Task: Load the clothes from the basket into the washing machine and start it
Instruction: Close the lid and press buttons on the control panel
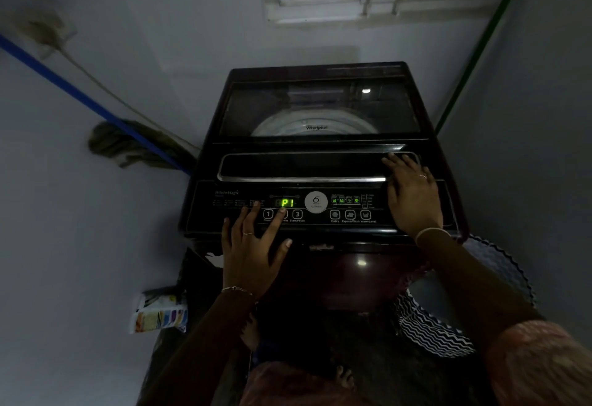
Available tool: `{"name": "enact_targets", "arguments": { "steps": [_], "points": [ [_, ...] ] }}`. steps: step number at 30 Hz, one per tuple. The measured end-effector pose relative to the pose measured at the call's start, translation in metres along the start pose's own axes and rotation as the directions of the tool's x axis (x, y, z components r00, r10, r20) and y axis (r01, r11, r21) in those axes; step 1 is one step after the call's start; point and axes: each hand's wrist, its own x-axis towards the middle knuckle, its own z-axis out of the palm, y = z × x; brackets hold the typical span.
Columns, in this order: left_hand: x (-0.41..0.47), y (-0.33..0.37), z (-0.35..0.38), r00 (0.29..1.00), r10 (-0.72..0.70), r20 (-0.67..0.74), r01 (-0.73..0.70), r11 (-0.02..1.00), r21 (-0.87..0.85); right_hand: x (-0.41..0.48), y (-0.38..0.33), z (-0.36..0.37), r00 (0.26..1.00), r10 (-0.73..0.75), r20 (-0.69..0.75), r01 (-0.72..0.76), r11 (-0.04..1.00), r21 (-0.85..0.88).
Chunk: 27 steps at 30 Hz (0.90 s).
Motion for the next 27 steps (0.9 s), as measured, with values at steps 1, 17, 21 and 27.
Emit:
{"name": "enact_targets", "arguments": {
  "steps": [1,17,21,27],
  "points": [
    [0.000,0.001,0.000,1.000,-0.001,-0.002,0.001,1.000,-0.002,0.000,0.000,0.000,1.000,0.000,0.001,0.000,1.000,-0.001],
    [0.004,0.001,0.002,0.996,0.024,-0.080,-0.018,0.997,0.073,0.000,-0.001,0.000,1.000,-0.002,-0.012,0.002,1.000,0.005],
    [0.005,0.000,0.005,0.993,0.063,-0.103,-0.050,0.991,0.121,0.000,0.000,0.000,1.000,-0.002,-0.009,0.002,1.000,-0.002],
    [0.007,-0.003,0.009,0.993,0.069,-0.096,-0.058,0.992,0.115,0.001,0.000,0.001,1.000,0.002,-0.008,-0.002,1.000,-0.004]
  ]
}}
